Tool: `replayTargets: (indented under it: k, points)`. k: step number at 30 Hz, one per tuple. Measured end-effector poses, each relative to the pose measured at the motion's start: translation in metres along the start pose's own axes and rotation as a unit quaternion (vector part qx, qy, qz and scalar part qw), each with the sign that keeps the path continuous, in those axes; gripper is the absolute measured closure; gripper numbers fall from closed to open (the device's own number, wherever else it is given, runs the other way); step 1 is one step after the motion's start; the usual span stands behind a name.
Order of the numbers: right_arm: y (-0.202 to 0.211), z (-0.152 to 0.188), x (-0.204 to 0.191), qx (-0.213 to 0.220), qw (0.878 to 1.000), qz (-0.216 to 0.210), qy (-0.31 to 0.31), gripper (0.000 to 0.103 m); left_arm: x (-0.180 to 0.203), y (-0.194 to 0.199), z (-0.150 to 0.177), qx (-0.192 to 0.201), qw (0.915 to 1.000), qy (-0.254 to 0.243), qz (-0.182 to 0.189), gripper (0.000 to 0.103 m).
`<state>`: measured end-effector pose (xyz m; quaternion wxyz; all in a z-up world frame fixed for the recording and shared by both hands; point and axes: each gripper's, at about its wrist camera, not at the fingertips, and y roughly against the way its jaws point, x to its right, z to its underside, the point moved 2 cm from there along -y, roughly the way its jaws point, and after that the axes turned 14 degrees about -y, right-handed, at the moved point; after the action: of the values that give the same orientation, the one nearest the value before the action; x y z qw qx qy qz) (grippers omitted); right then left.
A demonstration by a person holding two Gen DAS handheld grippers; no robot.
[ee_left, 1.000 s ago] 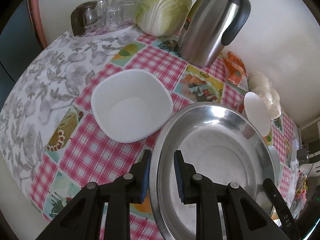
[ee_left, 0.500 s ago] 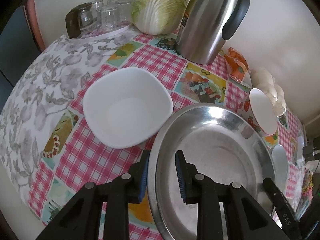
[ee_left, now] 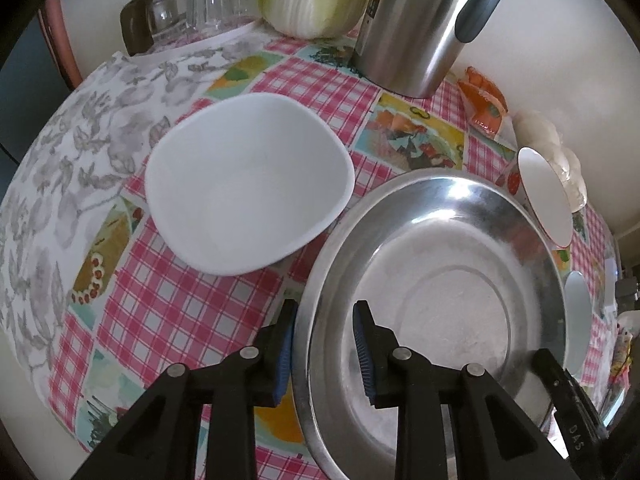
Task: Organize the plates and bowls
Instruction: 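Lower the steel basin onto the table and open both tools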
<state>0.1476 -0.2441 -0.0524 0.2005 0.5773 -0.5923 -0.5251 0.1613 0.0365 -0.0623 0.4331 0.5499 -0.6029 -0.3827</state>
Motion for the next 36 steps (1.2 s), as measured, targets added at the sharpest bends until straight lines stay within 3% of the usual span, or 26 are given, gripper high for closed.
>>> replayTargets:
  k: [8,18,26,31,36]
  points:
    - [0.007,0.002,0.001,-0.009,1.0,0.012,-0.001,0.085,-0.001,0.003,0.003,-0.02,0.9997,0.006,0.012,0.07]
    - [0.015,0.014,-0.007,-0.032,0.998,0.057,0.016,0.085,0.001,0.016,0.014,-0.052,0.9985,0.004,0.019,0.07]
    - [0.013,0.018,-0.012,-0.028,0.996,0.077,0.025,0.084,0.006,0.021,0.012,-0.045,0.9988,-0.009,0.016,0.068]
    - [0.008,0.019,-0.019,-0.018,0.996,0.078,0.041,0.082,0.009,0.022,0.007,-0.026,0.9994,-0.016,0.012,0.056]
    - [0.005,0.017,-0.021,-0.011,0.997,0.071,0.041,0.079,0.01,0.021,0.002,-0.015,0.9996,-0.021,0.005,0.056]
